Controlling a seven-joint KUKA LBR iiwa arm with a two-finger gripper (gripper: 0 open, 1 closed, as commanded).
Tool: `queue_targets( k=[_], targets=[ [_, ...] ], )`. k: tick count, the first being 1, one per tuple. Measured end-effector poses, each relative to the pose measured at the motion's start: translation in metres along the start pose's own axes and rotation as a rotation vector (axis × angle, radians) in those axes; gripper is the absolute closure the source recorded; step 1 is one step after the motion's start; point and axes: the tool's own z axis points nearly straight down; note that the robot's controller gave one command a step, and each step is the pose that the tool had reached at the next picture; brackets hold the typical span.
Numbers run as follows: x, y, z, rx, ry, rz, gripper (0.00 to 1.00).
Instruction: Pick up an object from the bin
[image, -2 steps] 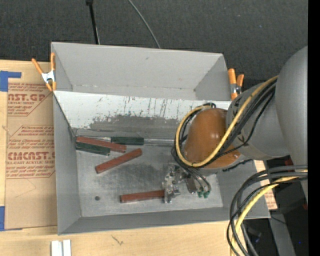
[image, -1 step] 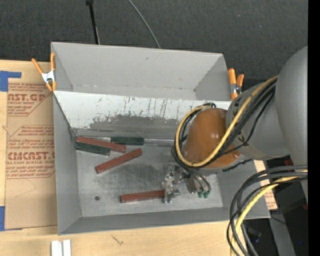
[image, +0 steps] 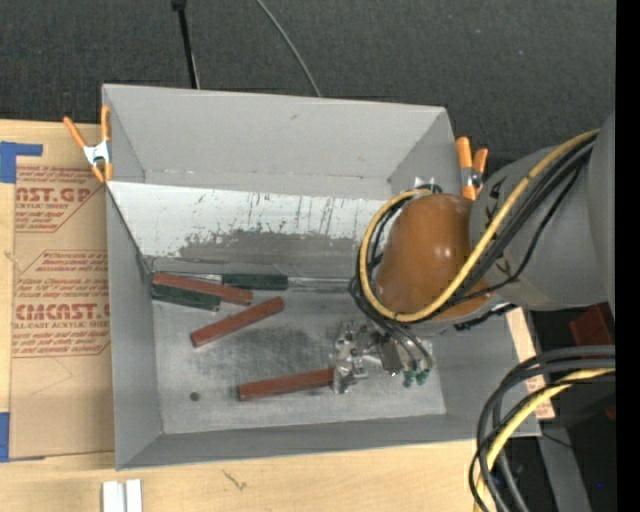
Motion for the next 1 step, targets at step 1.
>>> queue_targets(
  k=[1],
  targets=[
    [-0.0002,-0.0321,-0.0802,0.001,-0.008,-0.048,1.0]
  ],
)
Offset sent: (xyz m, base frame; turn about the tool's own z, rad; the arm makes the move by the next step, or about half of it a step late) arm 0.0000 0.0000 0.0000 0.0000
